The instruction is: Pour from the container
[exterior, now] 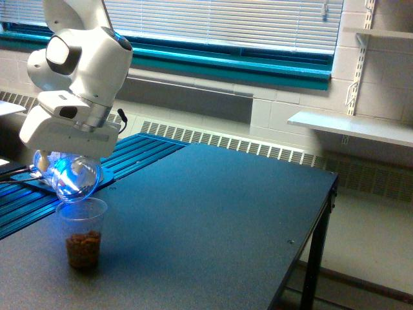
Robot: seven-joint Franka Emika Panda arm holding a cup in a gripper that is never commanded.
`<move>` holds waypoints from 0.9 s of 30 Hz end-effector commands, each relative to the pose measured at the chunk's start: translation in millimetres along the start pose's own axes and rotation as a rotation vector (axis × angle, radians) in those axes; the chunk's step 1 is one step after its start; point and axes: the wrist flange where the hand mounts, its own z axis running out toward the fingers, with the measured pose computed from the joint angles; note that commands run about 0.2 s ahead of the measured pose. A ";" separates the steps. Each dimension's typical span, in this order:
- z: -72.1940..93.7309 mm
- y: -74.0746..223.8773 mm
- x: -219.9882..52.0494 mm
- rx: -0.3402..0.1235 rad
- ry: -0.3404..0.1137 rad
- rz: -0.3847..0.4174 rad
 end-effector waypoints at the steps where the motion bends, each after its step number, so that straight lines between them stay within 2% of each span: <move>1: 3.7 5.0 -3.2 -0.018 -0.024 -0.008; 7: 4.6 5.1 -8.2 -0.020 -0.035 -0.020; 15: 8.9 11.4 -9.5 -0.047 -0.051 -0.017; 18: -6.3 -1.4 -1.9 0.008 -0.031 -0.002; 21: -1.3 2.8 1.8 -0.015 -0.026 -0.001; 24: -15.0 -8.6 9.0 0.035 -0.012 0.012; 26: -2.1 2.3 8.8 -0.018 -0.023 0.011; 27: 2.3 2.8 5.6 -0.023 -0.031 -0.003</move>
